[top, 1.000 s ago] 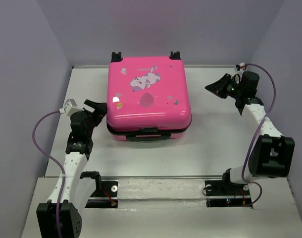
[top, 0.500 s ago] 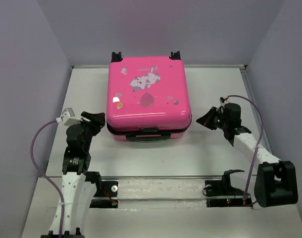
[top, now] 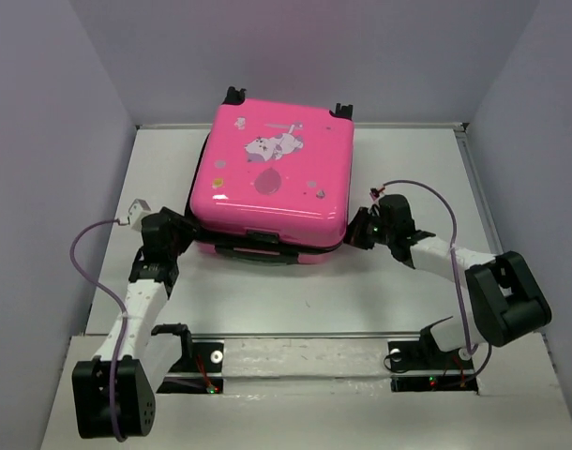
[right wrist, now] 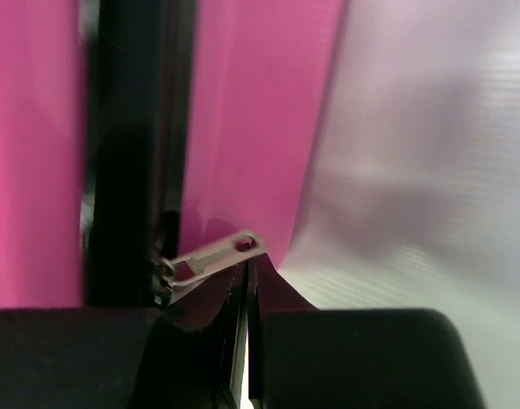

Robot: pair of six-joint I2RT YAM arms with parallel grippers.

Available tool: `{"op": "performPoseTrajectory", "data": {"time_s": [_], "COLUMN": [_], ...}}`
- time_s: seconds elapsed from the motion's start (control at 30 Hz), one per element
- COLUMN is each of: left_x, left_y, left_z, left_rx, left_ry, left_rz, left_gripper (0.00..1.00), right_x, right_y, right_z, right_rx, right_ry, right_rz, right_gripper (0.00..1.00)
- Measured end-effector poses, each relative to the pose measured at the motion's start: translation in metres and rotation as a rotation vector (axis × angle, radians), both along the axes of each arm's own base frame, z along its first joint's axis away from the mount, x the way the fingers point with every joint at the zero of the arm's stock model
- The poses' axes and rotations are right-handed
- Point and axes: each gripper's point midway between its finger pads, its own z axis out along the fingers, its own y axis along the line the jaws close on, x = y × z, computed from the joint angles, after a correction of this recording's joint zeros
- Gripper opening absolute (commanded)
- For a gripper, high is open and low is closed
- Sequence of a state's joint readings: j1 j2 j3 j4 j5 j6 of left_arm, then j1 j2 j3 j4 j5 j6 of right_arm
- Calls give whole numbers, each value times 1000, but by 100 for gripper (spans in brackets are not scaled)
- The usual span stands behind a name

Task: Pack the luggage

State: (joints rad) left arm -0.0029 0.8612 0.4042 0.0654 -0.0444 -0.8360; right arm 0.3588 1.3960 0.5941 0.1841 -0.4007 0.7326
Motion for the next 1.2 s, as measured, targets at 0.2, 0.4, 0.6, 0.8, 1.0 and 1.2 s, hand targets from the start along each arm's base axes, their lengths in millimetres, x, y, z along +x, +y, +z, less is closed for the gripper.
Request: {"op": "performPoseTrajectory", "data": {"time_s": [0.2, 0.4, 0.6, 0.8, 1.0, 1.2], "left_x": [23, -2, -24, -63, -97, -93], "left_y": [14, 17, -24, -94, -146, -162], "left_z": [57, 173, 155, 48, 19, 12], "left_rx": [48, 106, 70, -45, -100, -105], "left_ry": [-100, -419, -431, -167, -84, -64], "left_rz": [36, 34, -187, -478, -683, -727], "left_gripper": [71, 52, 15, 13, 23, 25], "right_x": [1, -6, -8, -4, -5, 0], "right_y": [24, 13, -9, -7, 6, 13], "right_z": [25, 44, 23, 36, 42, 34], "right_rx": [14, -62, -231, -283, -281, -290], "right_ry": [-79, -229, -292, -453, -588, -636], "right_rz": [80, 90, 116, 218, 351, 411], "right_gripper": [15, 39, 46, 55, 58, 57]}}
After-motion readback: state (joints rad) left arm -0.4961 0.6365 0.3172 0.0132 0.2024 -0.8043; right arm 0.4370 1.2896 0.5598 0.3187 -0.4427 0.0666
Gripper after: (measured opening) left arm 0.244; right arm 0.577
